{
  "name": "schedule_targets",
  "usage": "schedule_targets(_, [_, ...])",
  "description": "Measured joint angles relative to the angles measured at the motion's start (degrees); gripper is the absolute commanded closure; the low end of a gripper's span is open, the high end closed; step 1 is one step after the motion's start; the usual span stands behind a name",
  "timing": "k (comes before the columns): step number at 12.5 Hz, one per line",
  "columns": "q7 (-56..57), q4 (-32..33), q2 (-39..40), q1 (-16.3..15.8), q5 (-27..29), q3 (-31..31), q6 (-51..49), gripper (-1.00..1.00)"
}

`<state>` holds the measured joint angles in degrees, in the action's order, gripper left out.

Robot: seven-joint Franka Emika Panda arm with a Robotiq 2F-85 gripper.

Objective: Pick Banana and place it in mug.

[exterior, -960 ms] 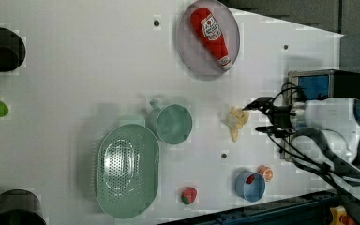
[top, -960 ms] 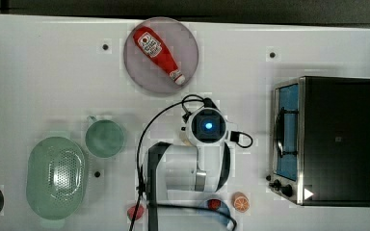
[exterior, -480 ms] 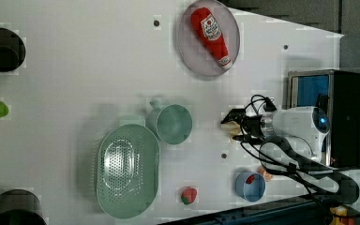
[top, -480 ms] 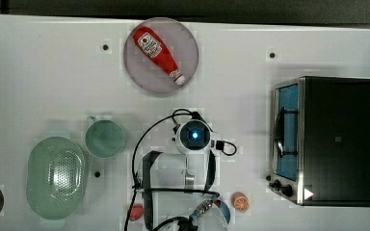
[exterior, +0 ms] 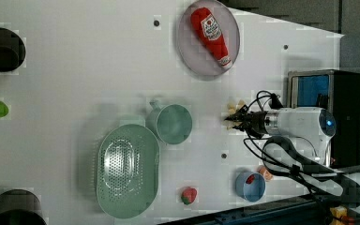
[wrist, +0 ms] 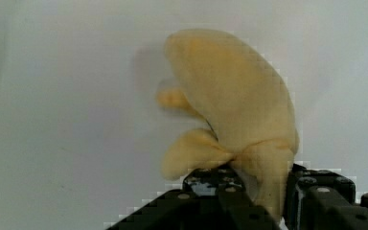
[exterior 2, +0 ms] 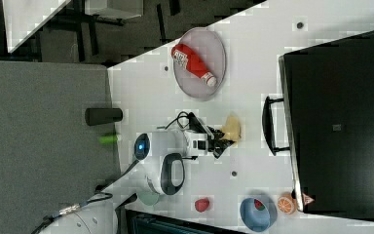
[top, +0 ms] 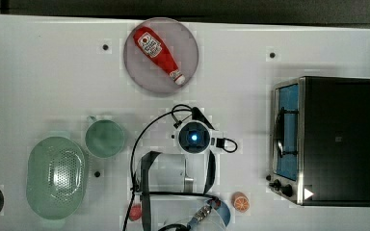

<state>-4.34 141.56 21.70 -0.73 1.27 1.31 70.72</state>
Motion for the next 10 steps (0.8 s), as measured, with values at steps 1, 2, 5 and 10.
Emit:
schedule_targets(1, [0.0,-0.1,-0.7,0.4,-1.1,0.0,0.1,0.46])
schedule_targets(2, [0.0,0.4,-2.4,0.7,-0.6,0.3,-0.3,0.46])
schedule_targets(5, [0.0,0.1,-10.1,1.8,-0.3,0.9,-11.3,0.46])
schedule_targets(10, [0.0,-9.1,-29.4,1.3,0.3,3.3,-36.9,0.46])
